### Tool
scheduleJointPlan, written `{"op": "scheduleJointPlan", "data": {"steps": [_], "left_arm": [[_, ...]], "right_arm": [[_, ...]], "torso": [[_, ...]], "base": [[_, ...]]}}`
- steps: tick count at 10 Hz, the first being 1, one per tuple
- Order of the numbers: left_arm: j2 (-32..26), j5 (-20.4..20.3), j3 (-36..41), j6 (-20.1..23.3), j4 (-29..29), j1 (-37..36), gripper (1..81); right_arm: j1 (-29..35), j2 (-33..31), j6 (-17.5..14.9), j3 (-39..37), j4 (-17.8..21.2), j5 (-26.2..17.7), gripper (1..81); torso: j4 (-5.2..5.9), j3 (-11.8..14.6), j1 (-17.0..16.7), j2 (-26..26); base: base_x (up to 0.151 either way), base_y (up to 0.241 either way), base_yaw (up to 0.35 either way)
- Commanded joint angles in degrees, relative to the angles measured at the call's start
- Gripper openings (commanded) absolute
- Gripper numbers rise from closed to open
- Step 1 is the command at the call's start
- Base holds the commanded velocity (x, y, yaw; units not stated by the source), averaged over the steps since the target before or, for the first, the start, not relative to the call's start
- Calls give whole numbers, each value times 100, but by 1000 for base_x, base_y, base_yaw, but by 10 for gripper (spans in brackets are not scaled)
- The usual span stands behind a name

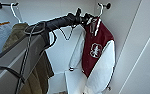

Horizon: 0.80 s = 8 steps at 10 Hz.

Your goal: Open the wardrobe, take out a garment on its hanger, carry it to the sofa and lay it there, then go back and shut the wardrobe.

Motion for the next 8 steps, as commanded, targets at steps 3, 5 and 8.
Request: {"op": "scheduleJointPlan", "data": {"steps": [3,5,8], "left_arm": [[291,264,221,94,-298,-1102,811],[291,338,767,535,-307,-910,811],[82,153,1075,544,-641,-839,811]], "right_arm": [[181,30,9,21,50,-398,811],[181,39,9,11,42,-363,811],[181,65,9,3,33,-363,811]], "torso": [[0,0,0,0],[0,2,0,0],[0,2,0,0]], "base": [[0,0,0],[0,0,0],[0,0,0]]}}
